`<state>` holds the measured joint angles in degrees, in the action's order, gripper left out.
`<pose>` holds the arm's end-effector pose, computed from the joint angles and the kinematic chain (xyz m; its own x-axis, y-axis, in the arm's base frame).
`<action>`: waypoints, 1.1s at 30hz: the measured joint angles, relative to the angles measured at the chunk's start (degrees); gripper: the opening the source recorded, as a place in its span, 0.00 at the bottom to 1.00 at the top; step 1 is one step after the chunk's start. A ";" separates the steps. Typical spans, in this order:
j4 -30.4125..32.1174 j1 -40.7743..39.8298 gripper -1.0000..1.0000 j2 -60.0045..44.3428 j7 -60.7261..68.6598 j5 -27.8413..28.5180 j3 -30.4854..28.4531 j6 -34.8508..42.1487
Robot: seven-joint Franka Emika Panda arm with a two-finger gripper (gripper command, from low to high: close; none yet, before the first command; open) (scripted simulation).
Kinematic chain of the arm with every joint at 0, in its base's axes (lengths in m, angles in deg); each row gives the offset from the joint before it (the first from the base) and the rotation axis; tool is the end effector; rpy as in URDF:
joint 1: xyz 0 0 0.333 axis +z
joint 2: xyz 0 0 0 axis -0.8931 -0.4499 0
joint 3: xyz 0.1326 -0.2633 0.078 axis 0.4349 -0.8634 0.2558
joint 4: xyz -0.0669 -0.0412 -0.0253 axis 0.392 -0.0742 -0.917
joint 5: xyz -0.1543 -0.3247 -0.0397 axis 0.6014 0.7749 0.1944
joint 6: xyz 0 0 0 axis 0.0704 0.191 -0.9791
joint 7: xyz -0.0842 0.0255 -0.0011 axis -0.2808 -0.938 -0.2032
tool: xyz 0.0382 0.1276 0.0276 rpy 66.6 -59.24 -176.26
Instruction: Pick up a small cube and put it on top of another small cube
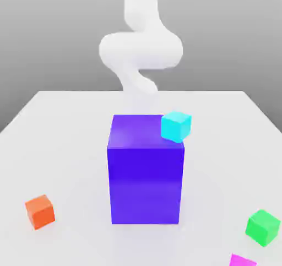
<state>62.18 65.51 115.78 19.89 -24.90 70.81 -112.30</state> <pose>0.3739 0.0089 0.6559 0.5669 -0.6642 0.4874 -0.4740 -0.7468 -0.4665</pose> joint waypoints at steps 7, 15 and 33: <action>-1.60 5.79 0.50 -14.91 10.62 -1.99 -1.56 -3.56; -3.39 10.26 0.50 -31.55 22.50 -4.25 -1.26 -7.48; -7.73 16.24 0.50 -68.55 39.20 1.90 2.14 -18.64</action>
<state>54.45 81.75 47.23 59.09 -23.00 72.95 -130.94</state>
